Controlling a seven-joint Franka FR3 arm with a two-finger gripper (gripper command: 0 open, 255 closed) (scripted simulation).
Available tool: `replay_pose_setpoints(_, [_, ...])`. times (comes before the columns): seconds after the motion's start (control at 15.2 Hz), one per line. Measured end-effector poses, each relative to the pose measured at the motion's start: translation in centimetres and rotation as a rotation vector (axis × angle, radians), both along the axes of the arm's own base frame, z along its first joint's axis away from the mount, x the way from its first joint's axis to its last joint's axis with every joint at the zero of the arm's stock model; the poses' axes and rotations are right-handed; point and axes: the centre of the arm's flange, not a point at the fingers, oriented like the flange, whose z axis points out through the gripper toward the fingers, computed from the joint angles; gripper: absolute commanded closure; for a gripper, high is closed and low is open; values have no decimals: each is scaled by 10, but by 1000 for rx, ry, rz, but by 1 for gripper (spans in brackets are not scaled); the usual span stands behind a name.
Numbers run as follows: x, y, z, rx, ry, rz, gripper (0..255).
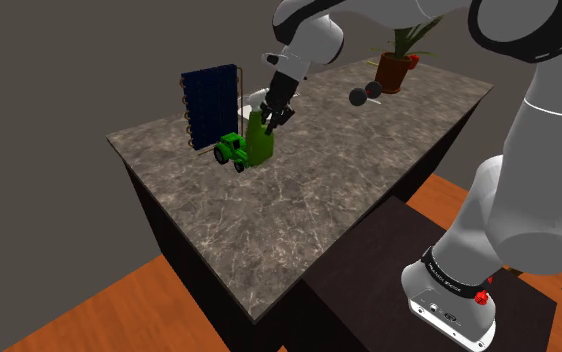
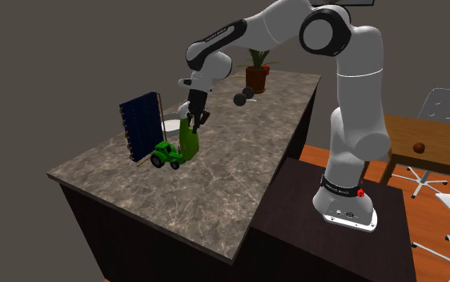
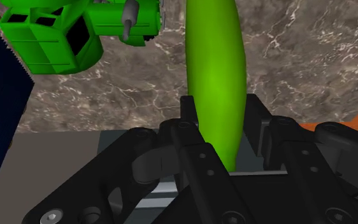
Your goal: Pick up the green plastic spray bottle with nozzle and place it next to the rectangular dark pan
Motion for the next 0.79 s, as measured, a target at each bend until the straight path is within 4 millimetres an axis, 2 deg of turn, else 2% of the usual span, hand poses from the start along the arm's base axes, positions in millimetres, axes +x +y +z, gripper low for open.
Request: replay_pose_setpoints(0.79, [-1, 1, 65, 0, 0, 0, 255])
